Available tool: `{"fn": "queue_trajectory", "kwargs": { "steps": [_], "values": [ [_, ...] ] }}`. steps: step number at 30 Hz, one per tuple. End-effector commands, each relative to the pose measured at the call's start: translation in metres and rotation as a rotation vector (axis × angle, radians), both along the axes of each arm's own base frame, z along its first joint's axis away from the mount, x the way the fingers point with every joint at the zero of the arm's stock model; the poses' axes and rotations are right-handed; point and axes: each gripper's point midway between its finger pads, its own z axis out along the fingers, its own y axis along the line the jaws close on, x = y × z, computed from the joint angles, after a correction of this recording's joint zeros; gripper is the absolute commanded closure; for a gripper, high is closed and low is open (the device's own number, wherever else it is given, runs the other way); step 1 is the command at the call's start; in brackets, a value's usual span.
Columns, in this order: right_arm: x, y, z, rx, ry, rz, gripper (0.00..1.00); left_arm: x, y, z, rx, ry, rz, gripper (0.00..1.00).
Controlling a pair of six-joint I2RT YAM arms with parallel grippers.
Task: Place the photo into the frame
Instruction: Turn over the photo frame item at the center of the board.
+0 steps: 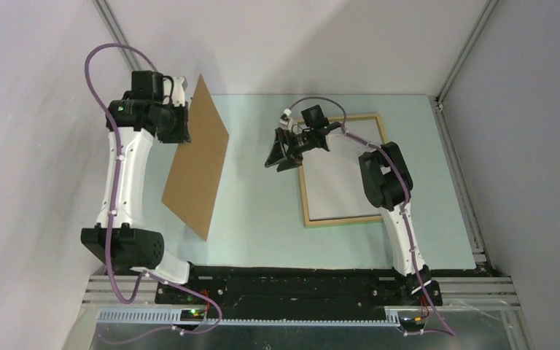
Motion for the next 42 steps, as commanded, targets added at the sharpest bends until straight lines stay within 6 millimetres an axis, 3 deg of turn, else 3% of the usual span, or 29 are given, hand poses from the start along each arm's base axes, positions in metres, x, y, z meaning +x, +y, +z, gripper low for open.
{"fn": "queue_trajectory", "kwargs": {
  "steps": [1,8,15,19,32,42],
  "values": [
    [-0.001,0.001,0.037,0.035,-0.068,-0.002,0.04,0.002,-0.009,0.014,0.067,-0.022,-0.039,1.00],
    [-0.004,0.007,0.066,0.064,-0.098,-0.011,0.04,0.009,-0.016,0.008,0.078,0.002,-0.035,1.00],
    [-0.005,0.008,0.078,0.072,-0.111,-0.021,0.03,0.010,-0.027,0.006,0.050,0.010,-0.035,1.00],
    [-0.007,0.011,0.089,0.089,-0.121,-0.021,0.03,0.008,-0.035,0.007,0.016,0.011,-0.052,0.95],
    [-0.009,0.024,0.121,0.150,-0.127,-0.017,0.02,0.000,-0.057,0.008,-0.057,0.020,-0.121,0.64],
    [-0.009,0.045,0.187,0.252,-0.174,-0.005,0.01,-0.018,-0.074,0.013,-0.109,0.004,-0.199,0.37]
  ]
}}
